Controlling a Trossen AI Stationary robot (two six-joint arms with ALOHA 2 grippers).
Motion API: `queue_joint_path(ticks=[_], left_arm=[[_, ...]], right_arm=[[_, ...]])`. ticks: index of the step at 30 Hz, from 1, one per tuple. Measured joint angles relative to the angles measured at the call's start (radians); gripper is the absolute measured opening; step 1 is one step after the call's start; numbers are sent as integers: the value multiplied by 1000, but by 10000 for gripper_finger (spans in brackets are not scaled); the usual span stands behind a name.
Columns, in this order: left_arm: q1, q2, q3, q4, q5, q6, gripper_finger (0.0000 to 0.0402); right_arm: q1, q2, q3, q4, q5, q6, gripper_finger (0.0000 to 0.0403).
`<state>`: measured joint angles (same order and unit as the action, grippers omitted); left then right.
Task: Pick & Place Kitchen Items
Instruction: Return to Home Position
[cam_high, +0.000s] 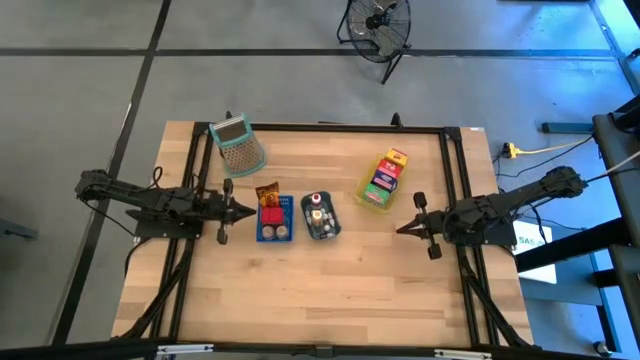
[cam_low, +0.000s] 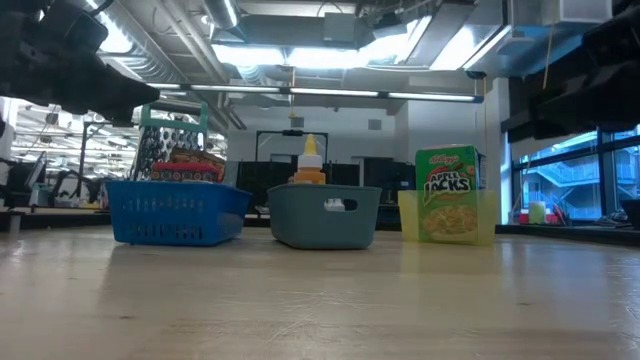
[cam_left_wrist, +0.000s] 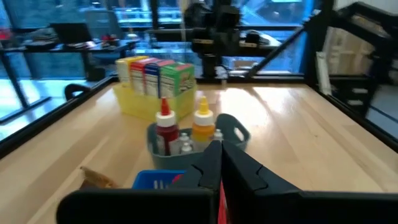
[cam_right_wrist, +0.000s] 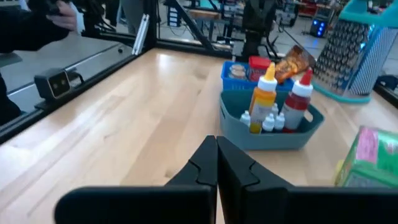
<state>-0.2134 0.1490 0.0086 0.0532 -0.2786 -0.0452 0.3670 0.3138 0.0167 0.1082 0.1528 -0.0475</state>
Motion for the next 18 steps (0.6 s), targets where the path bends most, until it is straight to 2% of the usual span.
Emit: queue_joint_path(ticks=[5, 18], left_arm=[[0, 2, 0, -9, 70, 39, 3], [0, 6, 0, -12, 83, 77, 2]], right_arm=[[-8, 0, -8, -22, -7, 14, 0], [-7, 0, -8, -74, -2, 24, 0]])
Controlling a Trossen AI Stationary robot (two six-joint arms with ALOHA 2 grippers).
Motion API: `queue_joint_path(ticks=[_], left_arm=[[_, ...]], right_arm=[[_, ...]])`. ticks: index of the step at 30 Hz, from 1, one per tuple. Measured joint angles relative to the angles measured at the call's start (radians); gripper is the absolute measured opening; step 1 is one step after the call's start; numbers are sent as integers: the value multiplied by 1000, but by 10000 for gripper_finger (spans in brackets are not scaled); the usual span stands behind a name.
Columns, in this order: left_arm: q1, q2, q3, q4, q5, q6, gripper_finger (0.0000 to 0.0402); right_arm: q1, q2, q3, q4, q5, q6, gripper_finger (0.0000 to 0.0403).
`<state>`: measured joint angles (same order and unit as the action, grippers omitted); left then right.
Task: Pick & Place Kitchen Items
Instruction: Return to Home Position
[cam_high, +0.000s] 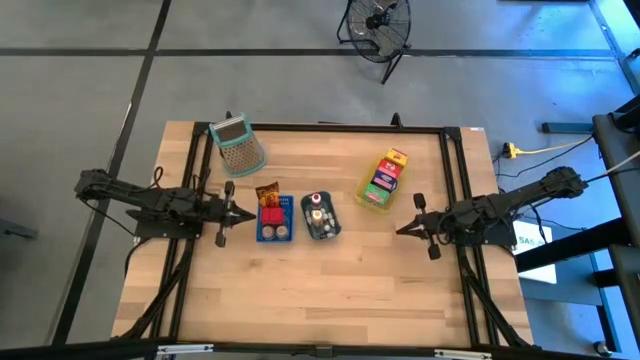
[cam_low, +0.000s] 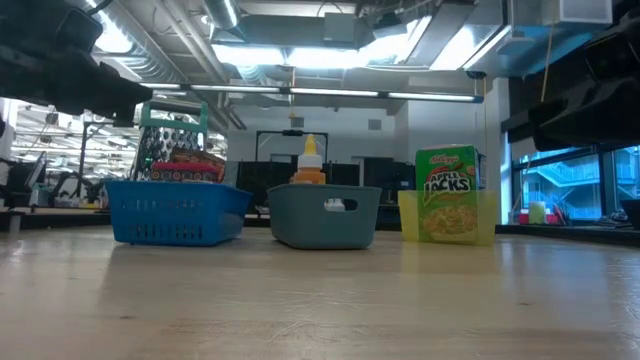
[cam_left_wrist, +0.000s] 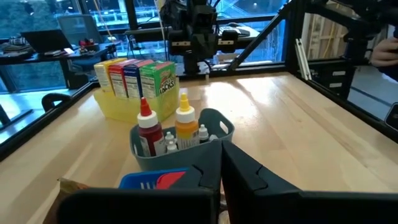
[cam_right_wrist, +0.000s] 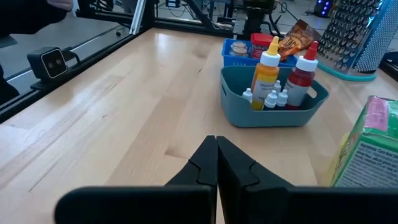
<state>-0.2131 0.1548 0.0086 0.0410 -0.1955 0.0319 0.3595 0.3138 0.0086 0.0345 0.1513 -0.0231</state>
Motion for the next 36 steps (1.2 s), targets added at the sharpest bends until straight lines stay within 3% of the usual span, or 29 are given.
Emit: queue_joint_path(ticks=[11, 18, 36], left_arm=[[0, 37, 0, 0, -13, -16, 12], [0, 37, 0, 0, -13, -61, 7], [0, 37, 0, 0, -13, -71, 10]], right_arm=[[0, 0, 1, 6, 39, -40, 0], [0, 0, 1, 6, 2, 160, 0], [1, -57, 1, 6, 3, 169, 1]])
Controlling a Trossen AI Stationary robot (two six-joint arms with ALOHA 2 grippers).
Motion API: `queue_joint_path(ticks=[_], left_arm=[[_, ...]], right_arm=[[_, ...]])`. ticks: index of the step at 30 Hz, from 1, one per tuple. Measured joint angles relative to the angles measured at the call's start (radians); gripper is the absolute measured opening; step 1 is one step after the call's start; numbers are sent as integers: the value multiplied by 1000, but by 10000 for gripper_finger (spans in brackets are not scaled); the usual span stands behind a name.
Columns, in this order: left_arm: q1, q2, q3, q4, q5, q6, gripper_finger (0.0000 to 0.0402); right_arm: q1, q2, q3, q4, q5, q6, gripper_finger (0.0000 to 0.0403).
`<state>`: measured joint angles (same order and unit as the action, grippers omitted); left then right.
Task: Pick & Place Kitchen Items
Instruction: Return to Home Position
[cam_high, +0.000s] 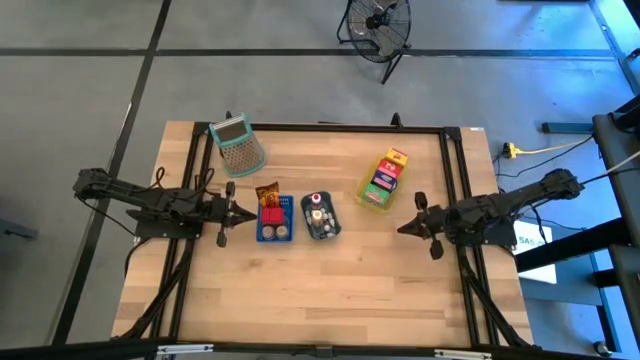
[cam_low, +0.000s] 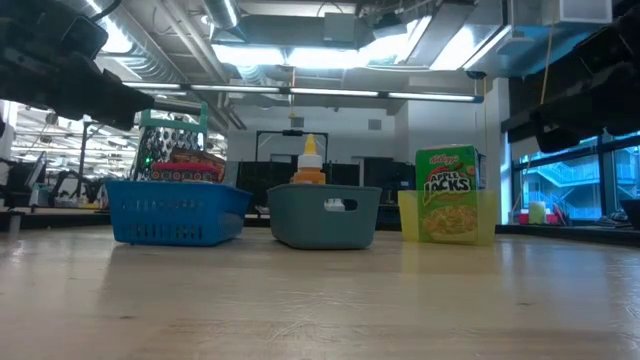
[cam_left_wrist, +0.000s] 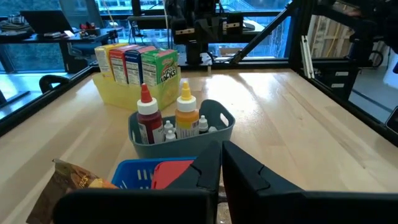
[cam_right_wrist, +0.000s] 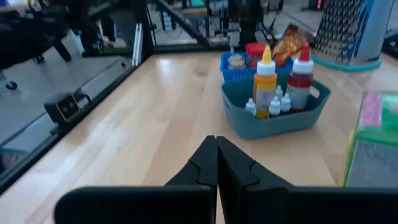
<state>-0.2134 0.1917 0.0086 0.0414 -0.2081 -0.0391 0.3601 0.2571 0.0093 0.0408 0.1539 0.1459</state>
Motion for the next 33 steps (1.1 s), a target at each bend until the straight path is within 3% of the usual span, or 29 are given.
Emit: queue_joint_path(ticks=[10, 33], left_arm=[[0, 0, 0, 0, 0, 0, 6], [0, 0, 0, 0, 0, 0, 10]], right_arm=[[1, -141, 1, 1, 0, 0, 1], [0, -258, 2, 23, 2, 0, 1]])
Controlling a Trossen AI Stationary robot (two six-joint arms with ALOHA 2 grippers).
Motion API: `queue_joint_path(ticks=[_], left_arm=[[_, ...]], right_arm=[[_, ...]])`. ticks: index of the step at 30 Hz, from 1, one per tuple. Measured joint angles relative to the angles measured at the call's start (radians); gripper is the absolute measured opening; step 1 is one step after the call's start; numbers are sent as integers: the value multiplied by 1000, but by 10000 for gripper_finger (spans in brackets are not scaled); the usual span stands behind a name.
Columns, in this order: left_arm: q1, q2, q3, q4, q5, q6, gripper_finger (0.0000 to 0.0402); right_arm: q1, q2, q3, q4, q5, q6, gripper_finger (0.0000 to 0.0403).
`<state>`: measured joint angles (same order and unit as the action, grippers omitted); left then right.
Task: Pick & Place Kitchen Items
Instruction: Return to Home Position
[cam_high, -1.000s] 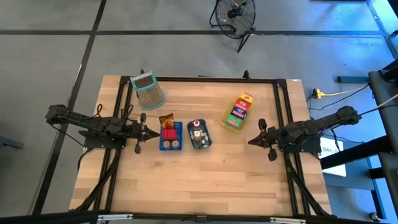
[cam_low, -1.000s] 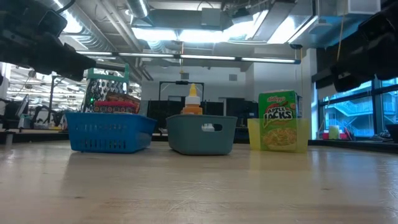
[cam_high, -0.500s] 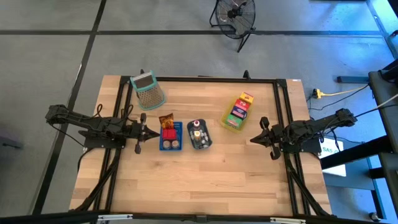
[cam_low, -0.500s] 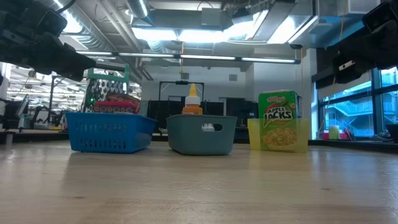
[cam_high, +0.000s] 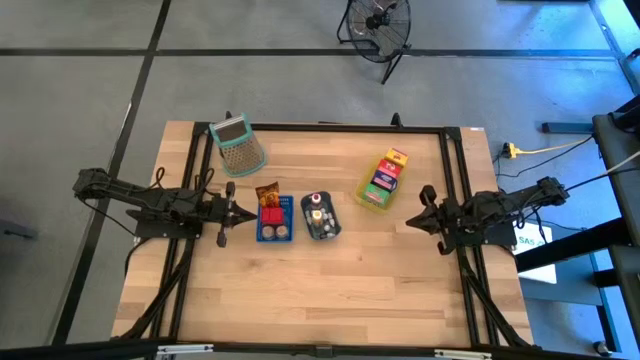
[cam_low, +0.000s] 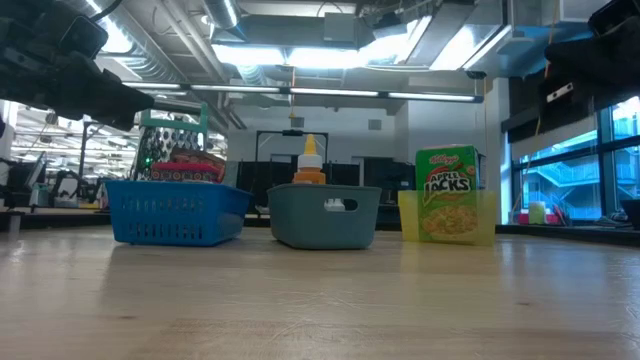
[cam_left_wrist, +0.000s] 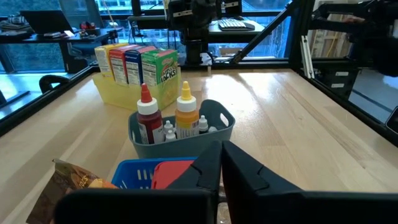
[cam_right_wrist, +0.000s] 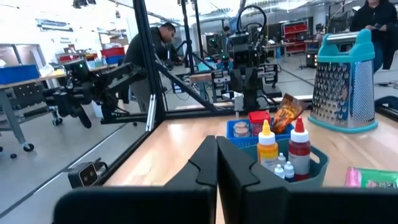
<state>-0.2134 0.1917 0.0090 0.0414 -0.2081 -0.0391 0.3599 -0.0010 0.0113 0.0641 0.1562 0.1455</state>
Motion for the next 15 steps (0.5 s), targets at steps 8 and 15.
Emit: queue_joint_path(ticks=[8, 15], left_arm=[[0, 0, 0, 1, 0, 0, 11], [0, 0, 0, 2, 0, 0, 6]], right_arm=[[0, 0, 0, -16, -1, 0, 1], [1, 0, 0, -20, -2, 0, 1]])
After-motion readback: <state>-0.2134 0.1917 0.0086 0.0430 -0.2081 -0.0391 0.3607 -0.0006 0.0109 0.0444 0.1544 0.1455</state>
